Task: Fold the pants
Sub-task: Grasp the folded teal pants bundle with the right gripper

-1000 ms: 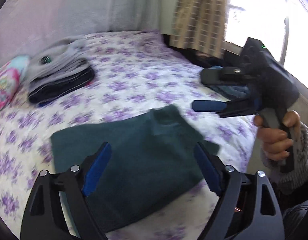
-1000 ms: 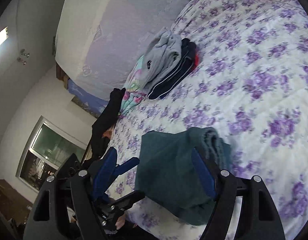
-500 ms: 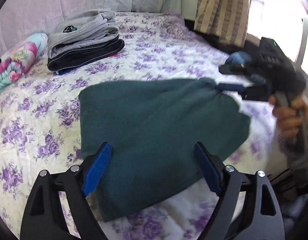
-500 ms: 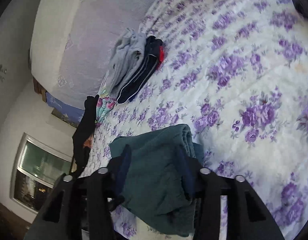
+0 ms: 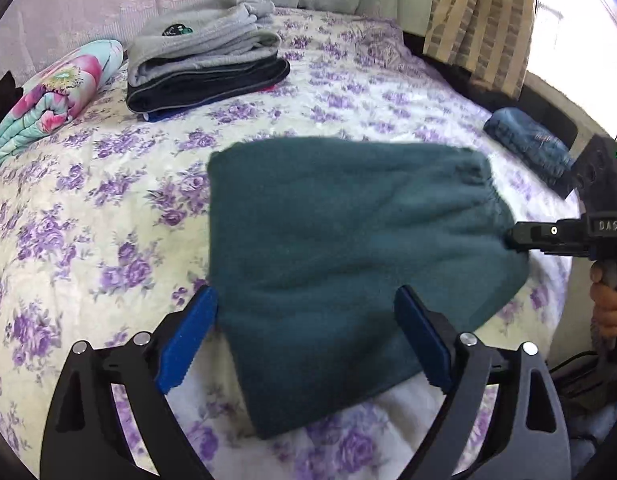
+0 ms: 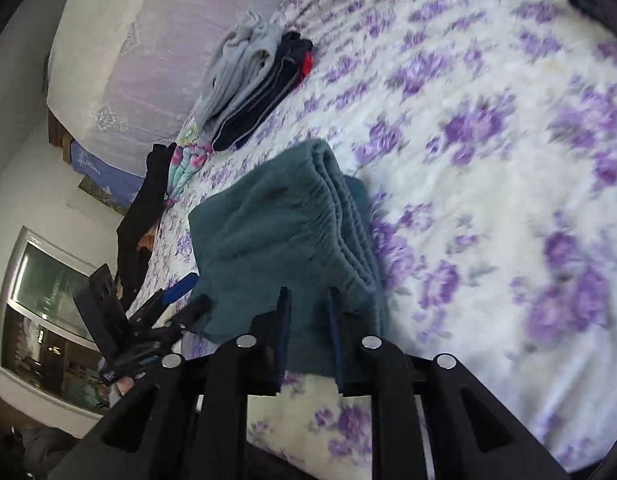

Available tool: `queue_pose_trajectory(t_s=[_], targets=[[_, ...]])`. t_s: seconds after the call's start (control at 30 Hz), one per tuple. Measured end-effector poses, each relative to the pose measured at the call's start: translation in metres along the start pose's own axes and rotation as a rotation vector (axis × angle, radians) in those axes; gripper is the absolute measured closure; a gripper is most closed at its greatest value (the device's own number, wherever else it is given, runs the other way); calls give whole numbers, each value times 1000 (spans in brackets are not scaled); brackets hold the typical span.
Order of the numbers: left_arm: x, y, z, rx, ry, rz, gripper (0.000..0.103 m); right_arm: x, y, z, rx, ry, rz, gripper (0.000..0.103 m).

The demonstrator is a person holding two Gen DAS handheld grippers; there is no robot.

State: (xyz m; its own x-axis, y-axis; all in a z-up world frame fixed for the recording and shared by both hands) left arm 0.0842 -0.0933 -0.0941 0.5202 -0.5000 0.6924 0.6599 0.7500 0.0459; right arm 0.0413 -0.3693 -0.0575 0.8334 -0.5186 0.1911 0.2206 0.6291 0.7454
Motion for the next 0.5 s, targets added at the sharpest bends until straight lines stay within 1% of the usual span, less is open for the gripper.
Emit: queue_pose_trajectory(t_s=[0.03, 0.07, 0.1, 0.13, 0.17, 0.2, 0.23, 0.3, 0.37, 0.5], targets=[[-2, 5, 4, -2, -11, 15, 15, 0, 1, 7, 0, -17, 3, 49], [-3, 14, 12, 8, -20, 39, 15, 2, 0, 17, -30, -59, 2, 33], [-5, 23, 16, 14, -24, 61, 14, 4, 0, 23, -38, -90, 8, 22], [-8, 32, 18, 13, -25, 91, 14, 7, 1, 28, -29, -112, 18, 21], [-11, 44, 17, 3, -16, 143, 14, 11, 1, 30, -16, -122, 18, 20], [-12, 54, 14, -13, 3, 189, 14, 15, -2, 32, 3, -129, -5, 19], [-14, 62, 9, -57, 24, 247, 14, 20, -4, 31, 21, -123, -25, 19], [-13, 69, 2, -131, 27, 299, 14, 27, -8, 21, 46, -79, -55, 19], [-10, 72, -6, -172, 38, 321, 14, 34, -11, 10, 42, -59, -72, 19], [-6, 69, -22, -199, 66, 310, 14, 37, -10, -7, 98, 6, -113, 19]])
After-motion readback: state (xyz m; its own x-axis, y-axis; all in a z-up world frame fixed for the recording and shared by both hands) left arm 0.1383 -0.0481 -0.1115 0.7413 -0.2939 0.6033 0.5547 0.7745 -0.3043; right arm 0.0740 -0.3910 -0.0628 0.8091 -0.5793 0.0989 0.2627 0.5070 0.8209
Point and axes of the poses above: each gripper's, at about its wrist camera, not at the fingertips, and z roughly against the way its jaws point, y to its left, x to its top, the point moved 6 cm from there along -z, roughly the way its jaws point, and after that the axes turned 14 degrees about -z, right-handed, at the moved point
